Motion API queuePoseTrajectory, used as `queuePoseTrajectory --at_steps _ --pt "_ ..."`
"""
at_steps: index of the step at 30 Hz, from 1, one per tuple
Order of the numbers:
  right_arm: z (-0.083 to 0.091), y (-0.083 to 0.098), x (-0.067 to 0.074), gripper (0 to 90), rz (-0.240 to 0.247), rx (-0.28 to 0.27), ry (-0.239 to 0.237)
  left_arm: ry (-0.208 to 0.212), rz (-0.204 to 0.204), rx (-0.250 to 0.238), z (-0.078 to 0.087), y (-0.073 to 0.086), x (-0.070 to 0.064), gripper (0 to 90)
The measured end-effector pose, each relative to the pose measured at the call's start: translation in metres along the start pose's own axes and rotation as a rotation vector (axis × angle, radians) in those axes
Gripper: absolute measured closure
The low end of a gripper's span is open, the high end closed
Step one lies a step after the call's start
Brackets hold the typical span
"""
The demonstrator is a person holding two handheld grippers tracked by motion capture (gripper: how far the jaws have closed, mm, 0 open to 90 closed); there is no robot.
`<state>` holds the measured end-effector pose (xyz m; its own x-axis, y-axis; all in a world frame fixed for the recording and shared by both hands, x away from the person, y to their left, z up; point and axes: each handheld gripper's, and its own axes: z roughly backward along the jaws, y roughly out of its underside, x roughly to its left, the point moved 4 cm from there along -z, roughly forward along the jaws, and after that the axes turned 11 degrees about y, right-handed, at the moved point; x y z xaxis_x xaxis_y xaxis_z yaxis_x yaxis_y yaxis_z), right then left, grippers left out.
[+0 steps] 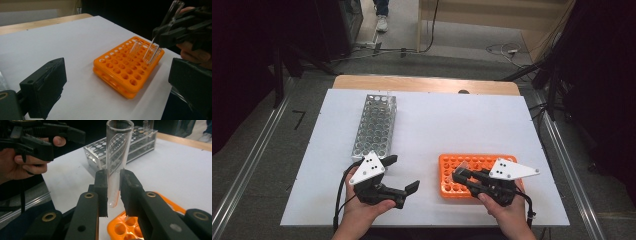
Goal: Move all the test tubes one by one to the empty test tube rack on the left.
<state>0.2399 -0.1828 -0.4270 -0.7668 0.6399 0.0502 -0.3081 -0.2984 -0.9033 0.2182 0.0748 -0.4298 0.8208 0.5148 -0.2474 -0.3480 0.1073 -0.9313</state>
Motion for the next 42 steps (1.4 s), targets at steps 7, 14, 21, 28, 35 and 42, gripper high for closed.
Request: queuePoseTrajectory --at_steps 7,14,21,28,35,42 --pt "-0.012 0.006 0.014 74.3 0.018 0.032 -0.034 0.024 -0.004 0.001 -0.005 -0.001 -0.006 8.3" --pt "-0.023 0.012 0.027 74.3 0.054 0.065 -0.056 0.058 -0.016 0.01 -0.013 -0.002 -0.015 21.8" --pt "-0.03 0.015 0.036 74.3 0.066 0.087 -0.082 0.132 -0.045 0.024 -0.022 -0.002 -0.026 39.2" --pt "-0.033 0.017 0.045 74.3 0.08 0.102 -0.107 0.174 -0.067 0.032 -0.03 -0.001 -0.035 55.9" --pt "-0.034 0.017 0.05 74.2 0.088 0.104 -0.129 0.179 -0.078 0.05 -0.036 0.0 -0.039 70.1" --pt "-0.035 0.018 0.05 74.0 0.081 0.115 -0.145 0.163 -0.094 0.057 -0.035 0.001 -0.038 75.8"
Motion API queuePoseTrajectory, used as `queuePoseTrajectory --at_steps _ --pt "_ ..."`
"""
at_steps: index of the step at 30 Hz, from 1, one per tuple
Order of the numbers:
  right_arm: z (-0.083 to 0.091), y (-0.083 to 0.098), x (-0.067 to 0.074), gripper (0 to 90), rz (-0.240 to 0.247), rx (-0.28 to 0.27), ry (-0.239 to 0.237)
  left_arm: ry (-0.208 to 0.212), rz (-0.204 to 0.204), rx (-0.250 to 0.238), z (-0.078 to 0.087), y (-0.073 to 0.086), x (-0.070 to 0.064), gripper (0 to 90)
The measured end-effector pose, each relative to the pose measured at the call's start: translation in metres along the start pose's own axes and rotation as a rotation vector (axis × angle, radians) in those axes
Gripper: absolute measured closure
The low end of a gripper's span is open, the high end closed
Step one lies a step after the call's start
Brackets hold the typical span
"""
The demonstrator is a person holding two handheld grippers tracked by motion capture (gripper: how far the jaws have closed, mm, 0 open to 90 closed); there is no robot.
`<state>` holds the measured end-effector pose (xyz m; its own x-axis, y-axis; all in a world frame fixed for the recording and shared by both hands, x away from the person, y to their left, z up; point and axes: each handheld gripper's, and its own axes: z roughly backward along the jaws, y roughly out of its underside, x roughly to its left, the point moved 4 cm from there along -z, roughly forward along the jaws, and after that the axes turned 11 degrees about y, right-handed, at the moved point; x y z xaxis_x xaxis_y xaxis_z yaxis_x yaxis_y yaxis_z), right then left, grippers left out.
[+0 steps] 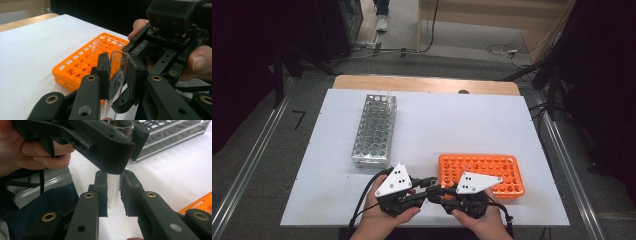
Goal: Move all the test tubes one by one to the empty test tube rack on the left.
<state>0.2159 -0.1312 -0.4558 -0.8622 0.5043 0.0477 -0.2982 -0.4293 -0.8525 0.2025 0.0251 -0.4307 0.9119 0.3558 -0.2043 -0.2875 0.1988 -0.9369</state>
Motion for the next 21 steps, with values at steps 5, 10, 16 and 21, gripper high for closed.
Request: queuePoseTrajectory --at_steps 5,10,16,21 --pt "0.001 0.0 -0.001 71.7 -0.007 -0.001 -0.014 -0.003 -0.002 -0.012 0.002 -0.001 0.001 76.5" --pt "0.004 0.0 -0.002 54.6 -0.001 -0.015 -0.041 -0.02 0.005 -0.031 0.008 -0.003 0.005 76.6" --pt "0.016 -0.002 -0.008 25.2 0.009 -0.05 -0.039 -0.049 0.009 -0.042 0.016 -0.004 0.012 76.6" --pt "0.026 -0.004 -0.015 4.9 0.013 -0.082 -0.034 -0.074 0.011 -0.048 0.022 -0.006 0.017 76.6"
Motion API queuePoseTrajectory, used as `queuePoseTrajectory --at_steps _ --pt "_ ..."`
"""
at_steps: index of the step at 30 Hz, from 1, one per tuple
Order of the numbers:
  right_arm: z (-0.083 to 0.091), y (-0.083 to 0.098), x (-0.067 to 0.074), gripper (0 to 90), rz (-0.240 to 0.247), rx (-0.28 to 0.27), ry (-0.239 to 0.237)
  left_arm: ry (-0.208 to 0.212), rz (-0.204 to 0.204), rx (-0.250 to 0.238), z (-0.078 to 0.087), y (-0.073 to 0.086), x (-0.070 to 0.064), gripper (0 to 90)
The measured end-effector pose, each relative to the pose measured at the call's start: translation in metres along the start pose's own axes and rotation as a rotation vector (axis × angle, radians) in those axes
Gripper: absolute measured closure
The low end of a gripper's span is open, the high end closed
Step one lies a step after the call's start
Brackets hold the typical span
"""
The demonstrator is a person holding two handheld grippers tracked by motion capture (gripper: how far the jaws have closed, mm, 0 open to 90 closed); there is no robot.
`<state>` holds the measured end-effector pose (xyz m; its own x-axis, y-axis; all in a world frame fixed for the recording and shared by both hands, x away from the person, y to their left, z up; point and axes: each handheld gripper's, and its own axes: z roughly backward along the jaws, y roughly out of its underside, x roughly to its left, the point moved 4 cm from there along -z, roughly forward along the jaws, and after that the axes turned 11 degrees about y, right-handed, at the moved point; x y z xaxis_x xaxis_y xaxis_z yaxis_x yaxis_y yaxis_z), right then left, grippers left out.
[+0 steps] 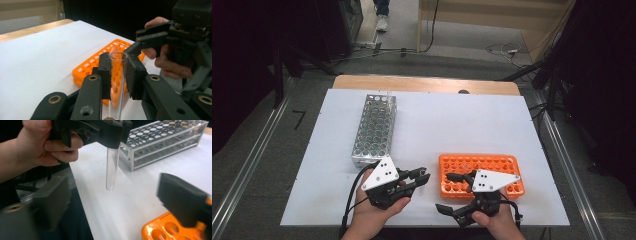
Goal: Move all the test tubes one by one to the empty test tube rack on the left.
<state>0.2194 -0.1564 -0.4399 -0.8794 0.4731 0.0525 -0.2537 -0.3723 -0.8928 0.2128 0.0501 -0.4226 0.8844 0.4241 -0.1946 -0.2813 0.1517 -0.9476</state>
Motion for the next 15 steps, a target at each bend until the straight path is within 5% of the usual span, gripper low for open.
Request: queuePoseTrajectory --at_steps 15 --pt "0.033 0.001 -0.034 0.0 -0.052 -0.058 0.117 -0.06 0.002 -0.018 0.016 -0.008 0.019 76.6"
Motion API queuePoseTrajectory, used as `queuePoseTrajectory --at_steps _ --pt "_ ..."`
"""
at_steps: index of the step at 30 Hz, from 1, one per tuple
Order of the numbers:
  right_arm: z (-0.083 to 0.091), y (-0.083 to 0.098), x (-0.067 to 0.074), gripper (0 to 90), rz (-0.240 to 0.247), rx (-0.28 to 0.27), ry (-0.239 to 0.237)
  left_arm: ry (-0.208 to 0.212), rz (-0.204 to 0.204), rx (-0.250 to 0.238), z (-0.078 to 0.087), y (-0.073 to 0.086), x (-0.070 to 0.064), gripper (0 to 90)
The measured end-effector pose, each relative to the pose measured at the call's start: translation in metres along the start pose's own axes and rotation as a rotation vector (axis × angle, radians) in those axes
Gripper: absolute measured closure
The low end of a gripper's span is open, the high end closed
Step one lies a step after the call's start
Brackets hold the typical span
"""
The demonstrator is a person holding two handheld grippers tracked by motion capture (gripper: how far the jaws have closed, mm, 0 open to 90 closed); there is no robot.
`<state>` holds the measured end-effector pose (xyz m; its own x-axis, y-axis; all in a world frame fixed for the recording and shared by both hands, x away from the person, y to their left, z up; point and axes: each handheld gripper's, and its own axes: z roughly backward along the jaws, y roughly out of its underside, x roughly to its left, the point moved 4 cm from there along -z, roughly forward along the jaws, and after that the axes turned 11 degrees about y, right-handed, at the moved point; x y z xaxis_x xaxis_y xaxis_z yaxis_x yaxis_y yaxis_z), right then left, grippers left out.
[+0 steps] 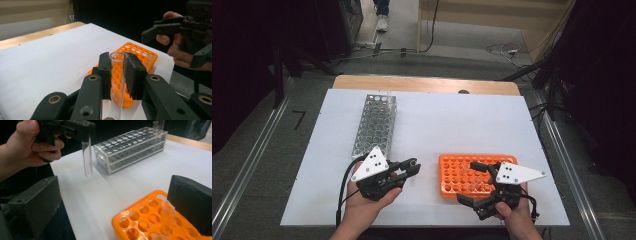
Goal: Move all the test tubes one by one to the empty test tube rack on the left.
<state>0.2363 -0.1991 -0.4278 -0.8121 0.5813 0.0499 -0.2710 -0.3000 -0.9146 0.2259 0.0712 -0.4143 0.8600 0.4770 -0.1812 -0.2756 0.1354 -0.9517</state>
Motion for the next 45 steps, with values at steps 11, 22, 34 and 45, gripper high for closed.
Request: queuePoseTrajectory --at_steps 11,22,34,45 --pt "0.02 0.005 -0.031 0.0 -0.021 -0.014 0.094 -0.039 0.016 -0.021 0.009 -0.009 0.02 76.6" --pt "0.04 0.014 -0.066 0.0 -0.055 -0.021 0.174 -0.106 0.026 -0.047 0.02 -0.021 0.049 76.6" --pt "0.053 0.027 -0.094 0.0 -0.09 -0.013 0.239 -0.162 0.033 -0.074 0.022 -0.033 0.077 76.6" --pt "0.062 0.035 -0.11 0.0 -0.123 -0.015 0.276 -0.219 0.043 -0.088 0.021 -0.044 0.109 76.6"
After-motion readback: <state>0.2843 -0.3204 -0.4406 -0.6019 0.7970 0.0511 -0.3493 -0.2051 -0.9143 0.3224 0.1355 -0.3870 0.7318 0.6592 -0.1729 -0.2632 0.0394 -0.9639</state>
